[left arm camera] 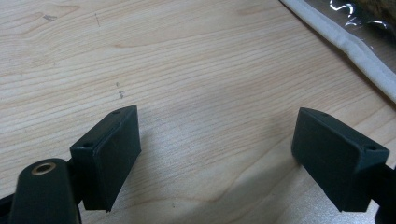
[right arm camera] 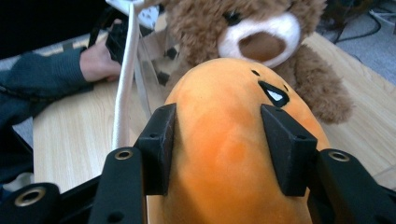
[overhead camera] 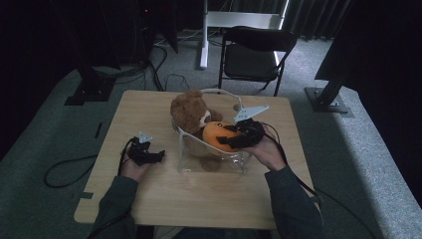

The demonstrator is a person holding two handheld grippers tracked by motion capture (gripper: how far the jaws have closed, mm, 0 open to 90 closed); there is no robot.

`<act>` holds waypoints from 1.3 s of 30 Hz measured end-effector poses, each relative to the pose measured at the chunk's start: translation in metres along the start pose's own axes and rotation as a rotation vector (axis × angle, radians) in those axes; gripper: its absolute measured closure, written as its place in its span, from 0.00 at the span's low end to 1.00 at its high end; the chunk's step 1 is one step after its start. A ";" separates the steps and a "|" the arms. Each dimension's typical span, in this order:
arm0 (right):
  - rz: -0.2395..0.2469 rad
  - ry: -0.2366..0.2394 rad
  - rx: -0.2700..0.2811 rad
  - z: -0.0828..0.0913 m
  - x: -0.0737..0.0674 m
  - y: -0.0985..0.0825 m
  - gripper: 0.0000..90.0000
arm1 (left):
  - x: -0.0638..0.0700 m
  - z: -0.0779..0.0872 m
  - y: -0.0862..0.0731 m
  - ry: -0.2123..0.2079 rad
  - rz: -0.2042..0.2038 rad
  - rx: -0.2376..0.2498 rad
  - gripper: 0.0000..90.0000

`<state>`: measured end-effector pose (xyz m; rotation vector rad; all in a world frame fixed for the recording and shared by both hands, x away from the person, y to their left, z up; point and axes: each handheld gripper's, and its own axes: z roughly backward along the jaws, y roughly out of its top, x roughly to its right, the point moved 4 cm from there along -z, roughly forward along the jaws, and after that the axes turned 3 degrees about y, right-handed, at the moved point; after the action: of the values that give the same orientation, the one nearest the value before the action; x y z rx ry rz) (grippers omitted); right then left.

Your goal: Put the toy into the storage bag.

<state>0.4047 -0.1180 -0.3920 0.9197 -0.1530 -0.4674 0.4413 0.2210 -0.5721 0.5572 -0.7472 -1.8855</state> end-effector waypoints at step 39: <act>0.021 -0.004 0.091 0.025 -0.009 -0.010 0.67 | 0.000 0.000 0.000 0.000 0.000 -0.001 0.18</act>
<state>0.3856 -0.1376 -0.3845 1.0053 -0.1882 -0.4453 0.4415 0.2208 -0.5721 0.5561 -0.7467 -1.8857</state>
